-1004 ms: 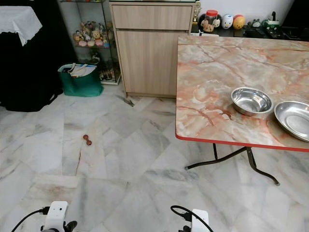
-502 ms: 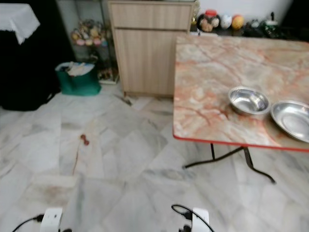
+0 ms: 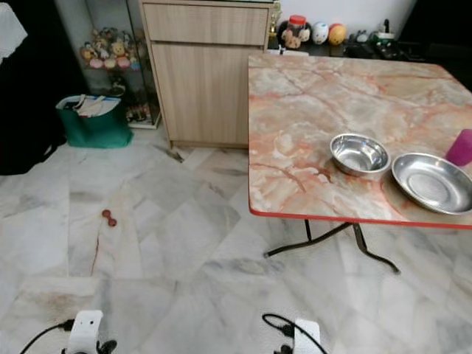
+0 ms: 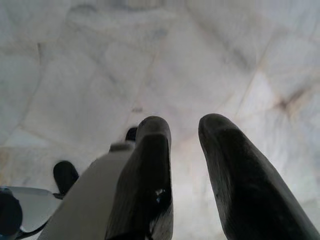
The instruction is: Setting the table
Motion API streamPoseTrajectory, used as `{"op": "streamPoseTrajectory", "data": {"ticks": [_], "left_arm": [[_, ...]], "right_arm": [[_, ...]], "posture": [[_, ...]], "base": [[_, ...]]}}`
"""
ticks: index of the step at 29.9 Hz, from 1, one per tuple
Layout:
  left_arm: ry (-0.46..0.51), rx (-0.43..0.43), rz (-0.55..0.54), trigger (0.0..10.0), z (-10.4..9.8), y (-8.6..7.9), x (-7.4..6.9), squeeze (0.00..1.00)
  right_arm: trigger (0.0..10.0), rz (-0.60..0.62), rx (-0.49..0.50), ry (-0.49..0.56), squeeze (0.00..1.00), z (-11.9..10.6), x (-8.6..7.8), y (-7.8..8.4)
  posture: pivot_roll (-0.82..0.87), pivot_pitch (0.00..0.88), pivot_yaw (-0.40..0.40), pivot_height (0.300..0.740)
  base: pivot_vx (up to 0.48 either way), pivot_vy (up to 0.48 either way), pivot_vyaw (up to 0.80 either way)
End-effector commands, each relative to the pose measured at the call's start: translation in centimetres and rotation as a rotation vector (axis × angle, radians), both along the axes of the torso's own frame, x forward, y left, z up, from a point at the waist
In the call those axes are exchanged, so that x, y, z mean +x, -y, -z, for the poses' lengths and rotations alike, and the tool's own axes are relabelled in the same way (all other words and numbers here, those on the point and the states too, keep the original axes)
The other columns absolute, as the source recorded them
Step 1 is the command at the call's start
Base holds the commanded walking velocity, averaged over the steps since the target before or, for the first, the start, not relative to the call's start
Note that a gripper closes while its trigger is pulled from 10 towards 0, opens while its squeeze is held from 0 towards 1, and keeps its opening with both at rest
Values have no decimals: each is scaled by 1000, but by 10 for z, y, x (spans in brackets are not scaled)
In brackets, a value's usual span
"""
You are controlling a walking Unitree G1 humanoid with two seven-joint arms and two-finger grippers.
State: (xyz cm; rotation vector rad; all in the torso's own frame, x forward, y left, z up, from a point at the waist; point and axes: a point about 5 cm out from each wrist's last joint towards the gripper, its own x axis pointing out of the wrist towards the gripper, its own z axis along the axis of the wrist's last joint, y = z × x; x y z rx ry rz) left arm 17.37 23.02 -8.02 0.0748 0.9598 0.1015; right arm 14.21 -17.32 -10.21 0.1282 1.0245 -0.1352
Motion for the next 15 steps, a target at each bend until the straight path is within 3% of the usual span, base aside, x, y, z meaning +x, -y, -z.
{"op": "streamPoseTrajectory", "data": {"ticks": [1,9,15], "left_arm": [[-17,7,8,10000,3,2,-5,0],[-28,11,-6,10000,3,-10,-12,0],[-19,11,-4,10000,1,-12,-11,0]], "right_arm": [[10000,-9,-6,0,0,0,0,1],[10000,-10,-9,-4,0,0,0,3],[10000,-10,-12,-5,0,0,0,4]], "posture": [[15,0,-59,740],[6,0,-65,740],[6,0,-68,740]], "base": [[0,-251,0],[0,-258,0],[0,-247,-690]]}}
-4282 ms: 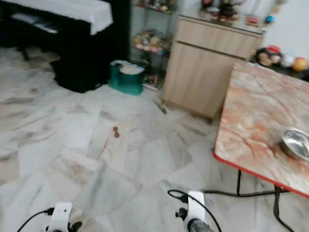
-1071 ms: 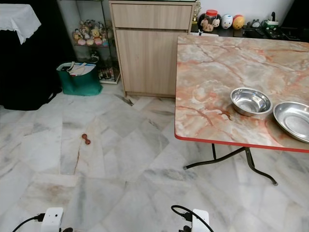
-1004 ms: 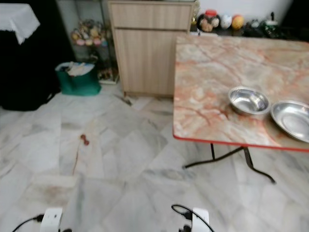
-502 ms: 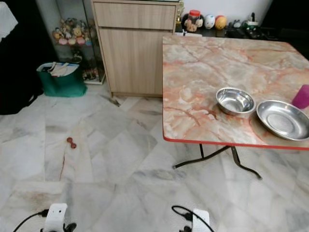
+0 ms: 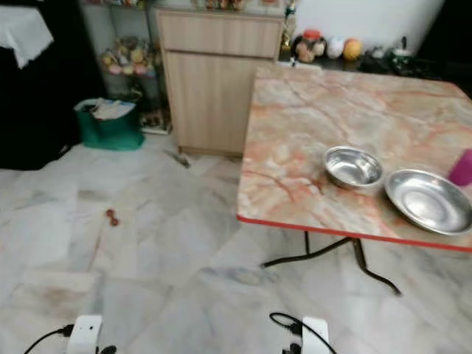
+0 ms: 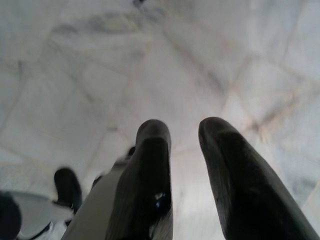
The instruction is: Setting the table
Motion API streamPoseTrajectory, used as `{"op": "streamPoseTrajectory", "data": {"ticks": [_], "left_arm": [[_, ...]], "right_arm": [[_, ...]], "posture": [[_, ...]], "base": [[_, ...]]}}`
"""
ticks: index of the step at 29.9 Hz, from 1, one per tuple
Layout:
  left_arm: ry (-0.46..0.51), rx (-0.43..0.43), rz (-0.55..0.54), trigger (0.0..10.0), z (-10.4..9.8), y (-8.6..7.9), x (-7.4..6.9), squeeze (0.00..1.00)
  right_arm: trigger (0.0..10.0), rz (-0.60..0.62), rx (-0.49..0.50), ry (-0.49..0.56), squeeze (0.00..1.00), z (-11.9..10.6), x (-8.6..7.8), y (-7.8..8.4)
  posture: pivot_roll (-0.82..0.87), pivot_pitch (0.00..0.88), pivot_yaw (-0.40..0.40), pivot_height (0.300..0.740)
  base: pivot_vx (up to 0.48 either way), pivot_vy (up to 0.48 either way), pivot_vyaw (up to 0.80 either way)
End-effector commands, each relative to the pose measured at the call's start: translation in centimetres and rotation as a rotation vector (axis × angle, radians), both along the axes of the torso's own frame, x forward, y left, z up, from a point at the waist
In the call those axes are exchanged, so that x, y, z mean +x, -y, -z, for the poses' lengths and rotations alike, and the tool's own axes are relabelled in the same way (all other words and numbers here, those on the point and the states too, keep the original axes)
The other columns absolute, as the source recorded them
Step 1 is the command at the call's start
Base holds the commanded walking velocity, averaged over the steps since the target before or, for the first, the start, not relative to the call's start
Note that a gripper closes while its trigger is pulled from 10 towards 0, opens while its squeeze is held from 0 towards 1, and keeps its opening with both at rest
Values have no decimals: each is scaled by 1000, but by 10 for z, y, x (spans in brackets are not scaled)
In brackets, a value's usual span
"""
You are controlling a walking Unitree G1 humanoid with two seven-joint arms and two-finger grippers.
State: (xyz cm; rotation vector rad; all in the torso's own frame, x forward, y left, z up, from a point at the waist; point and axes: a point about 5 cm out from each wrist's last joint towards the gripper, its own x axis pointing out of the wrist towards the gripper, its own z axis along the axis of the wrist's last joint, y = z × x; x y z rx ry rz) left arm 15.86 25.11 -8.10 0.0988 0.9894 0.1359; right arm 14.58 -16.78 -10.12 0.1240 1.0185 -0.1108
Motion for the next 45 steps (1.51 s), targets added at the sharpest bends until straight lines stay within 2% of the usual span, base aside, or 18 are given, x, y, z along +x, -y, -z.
{"op": "streamPoseTrajectory", "data": {"ticks": [1,10,15,21,26,34,39,45], "left_arm": [[14,-26,21,10000,1,13,5,0],[19,-38,33,10000,4,33,11,0],[9,-36,39,10000,4,36,12,0],[4,-26,31,10000,3,24,9,0],[20,-21,0,10000,-1,5,6,0],[13,10,3,10000,-1,1,4,0],[19,12,29,10000,0,15,11,0],[22,1,37,10000,2,29,12,0]], "right_arm": [[10000,9,-21,-14,0,1,-4,10],[10000,5,-21,-10,0,0,-3,10],[10000,5,-19,-6,0,0,-3,9],[10000,3,-18,-7,0,1,-4,9],[10000,6,-16,-8,0,1,-5,8],[10000,3,-15,-5,0,1,-4,8],[10000,-8,-22,0,0,0,-3,8],[10000,-17,-22,0,0,0,-2,8]], "posture": [[6,0,-69,740],[6,0,-72,740],[4,0,-71,740],[6,0,-69,740],[10,0,-66,740],[7,0,-65,740],[6,0,-65,740],[1,0,-65,740]], "base": [[0,0,-675],[0,0,-563],[0,0,0],[0,0,0],[0,0,0],[0,0,0],[0,-241,0],[0,-350,300]]}}
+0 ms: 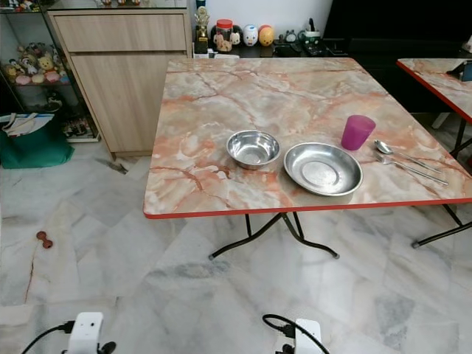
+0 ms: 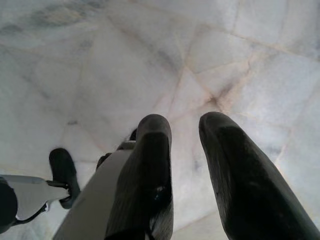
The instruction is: Setting the table
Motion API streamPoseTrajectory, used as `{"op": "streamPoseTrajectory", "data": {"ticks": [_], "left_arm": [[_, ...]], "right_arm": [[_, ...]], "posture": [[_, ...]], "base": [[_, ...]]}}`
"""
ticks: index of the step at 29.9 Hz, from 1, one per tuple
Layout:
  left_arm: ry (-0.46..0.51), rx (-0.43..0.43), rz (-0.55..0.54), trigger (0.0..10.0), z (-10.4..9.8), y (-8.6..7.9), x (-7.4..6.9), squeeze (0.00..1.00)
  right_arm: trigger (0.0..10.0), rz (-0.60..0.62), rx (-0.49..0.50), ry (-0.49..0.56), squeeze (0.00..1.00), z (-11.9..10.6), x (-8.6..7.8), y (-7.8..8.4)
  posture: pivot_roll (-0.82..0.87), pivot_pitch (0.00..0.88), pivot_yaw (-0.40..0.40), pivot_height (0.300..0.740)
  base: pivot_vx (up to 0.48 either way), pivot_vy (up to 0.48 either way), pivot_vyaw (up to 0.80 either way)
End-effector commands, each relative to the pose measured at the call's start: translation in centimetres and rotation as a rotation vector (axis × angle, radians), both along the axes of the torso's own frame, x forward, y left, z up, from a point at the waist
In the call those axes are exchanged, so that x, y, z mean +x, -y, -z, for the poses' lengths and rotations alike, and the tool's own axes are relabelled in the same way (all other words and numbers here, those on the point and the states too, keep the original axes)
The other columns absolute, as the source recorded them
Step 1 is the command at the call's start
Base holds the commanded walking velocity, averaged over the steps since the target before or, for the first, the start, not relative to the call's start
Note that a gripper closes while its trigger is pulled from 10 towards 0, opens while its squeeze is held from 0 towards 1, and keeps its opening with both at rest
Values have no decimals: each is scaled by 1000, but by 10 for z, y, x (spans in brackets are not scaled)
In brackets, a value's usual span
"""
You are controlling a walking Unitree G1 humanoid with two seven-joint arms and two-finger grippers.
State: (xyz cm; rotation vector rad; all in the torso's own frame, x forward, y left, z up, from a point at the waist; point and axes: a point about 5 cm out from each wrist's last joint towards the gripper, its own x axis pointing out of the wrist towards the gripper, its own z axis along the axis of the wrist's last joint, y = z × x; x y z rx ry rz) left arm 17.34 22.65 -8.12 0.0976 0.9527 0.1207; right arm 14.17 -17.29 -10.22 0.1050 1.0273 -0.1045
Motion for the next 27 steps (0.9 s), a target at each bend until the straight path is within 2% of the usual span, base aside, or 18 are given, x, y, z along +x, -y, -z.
{"op": "streamPoseTrajectory", "data": {"ticks": [1,6,9,13,15,18,22,24,27], "left_arm": [[-20,7,22,10000,3,6,-4,0],[-28,12,18,10000,3,1,-6,0],[-30,21,9,10000,1,-9,-6,0],[-26,26,3,10000,-1,-14,-5,0],[-22,22,1,10000,-1,-11,-4,0],[-23,10,18,10000,3,6,-4,0],[-26,-1,30,10000,5,17,-3,0],[-26,-2,30,10000,5,18,-3,0],[-26,10,18,10000,2,2,-3,0]], "right_arm": [[10000,16,-4,6,0,-1,2,3],[10000,11,-4,3,0,-1,1,3],[10000,13,-4,2,0,-1,1,3],[10000,13,-4,1,0,-1,1,4],[10000,12,-4,2,0,-1,1,4],[10000,8,-5,2,0,-1,1,4],[10000,4,-6,3,0,-1,1,4],[10000,4,-6,3,0,-1,1,4],[10000,4,-6,3,0,-1,1,4]], "posture": [[1,0,-65,740],[1,0,-66,740],[3,0,-69,740],[4,0,-70,740],[4,0,-70,740],[8,0,-73,740],[9,0,-75,740],[9,0,-76,740],[9,0,-77,740]], "base": [[0,-349,0],[0,-350,0],[0,-349,0],[0,0,0],[0,0,0],[0,0,0],[0,0,0],[0,0,0],[0,0,0]]}}
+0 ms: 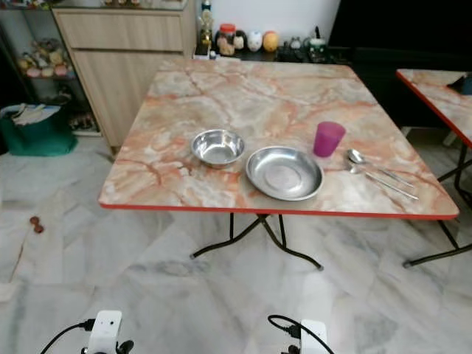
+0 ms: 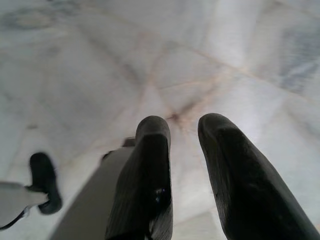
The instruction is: Setting the table
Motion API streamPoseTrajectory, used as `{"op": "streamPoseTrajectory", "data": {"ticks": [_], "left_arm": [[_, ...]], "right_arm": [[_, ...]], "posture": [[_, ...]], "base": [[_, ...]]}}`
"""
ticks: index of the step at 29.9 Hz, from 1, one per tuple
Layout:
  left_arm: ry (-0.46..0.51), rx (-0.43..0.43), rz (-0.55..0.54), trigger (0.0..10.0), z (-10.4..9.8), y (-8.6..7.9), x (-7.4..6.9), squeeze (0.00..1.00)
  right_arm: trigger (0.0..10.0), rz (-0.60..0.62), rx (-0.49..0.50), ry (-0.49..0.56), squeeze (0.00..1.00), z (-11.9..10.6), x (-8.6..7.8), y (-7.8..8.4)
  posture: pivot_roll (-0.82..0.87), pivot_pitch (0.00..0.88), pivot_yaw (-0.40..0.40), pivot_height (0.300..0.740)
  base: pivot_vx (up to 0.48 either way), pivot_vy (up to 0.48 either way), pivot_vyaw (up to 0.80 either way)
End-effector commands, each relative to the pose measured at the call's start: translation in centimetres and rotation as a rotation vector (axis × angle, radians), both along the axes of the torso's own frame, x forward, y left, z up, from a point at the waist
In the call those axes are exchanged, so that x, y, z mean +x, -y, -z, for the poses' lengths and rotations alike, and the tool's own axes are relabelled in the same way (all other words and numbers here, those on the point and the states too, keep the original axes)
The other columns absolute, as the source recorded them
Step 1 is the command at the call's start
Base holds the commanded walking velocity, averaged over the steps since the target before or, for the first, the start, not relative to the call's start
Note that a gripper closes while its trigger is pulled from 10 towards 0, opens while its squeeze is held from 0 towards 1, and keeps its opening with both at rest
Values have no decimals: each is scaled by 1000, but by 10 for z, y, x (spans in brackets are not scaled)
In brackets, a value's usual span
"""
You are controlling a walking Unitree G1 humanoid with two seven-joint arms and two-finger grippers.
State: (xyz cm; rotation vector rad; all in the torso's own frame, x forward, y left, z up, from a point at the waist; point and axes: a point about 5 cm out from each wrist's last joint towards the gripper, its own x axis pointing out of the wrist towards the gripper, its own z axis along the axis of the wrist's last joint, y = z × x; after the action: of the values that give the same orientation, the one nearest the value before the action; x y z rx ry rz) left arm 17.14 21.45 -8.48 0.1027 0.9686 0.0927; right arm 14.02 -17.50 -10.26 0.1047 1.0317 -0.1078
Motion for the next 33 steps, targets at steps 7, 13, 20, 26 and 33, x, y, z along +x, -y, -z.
{"op": "streamPoseTrajectory", "data": {"ticks": [7,13,20,26,33], "left_arm": [[-14,40,-33,10000,-7,-39,-8,0],[-20,15,-5,10000,2,-9,-10,0],[-20,17,7,10000,2,-6,-9,0],[-12,45,-4,10000,-4,-32,-9,0],[-3,56,1,10000,-9,-42,-4,0]], "right_arm": [[10000,25,-20,42,0,-3,5,4],[10000,47,-58,113,0,-7,10,6],[10000,7,-189,539,0,-68,95,40],[10000,-38,-244,691,0,-85,101,44],[10000,-27,-246,873,0,-108,105,42]], "posture": [[-6,0,-69,740],[-18,0,-61,740],[-34,0,-56,740],[-47,0,-49,740],[-46,0,-51,740]], "base": [[0,0,0],[0,0,0],[0,0,0],[0,0,0],[0,0,0]]}}
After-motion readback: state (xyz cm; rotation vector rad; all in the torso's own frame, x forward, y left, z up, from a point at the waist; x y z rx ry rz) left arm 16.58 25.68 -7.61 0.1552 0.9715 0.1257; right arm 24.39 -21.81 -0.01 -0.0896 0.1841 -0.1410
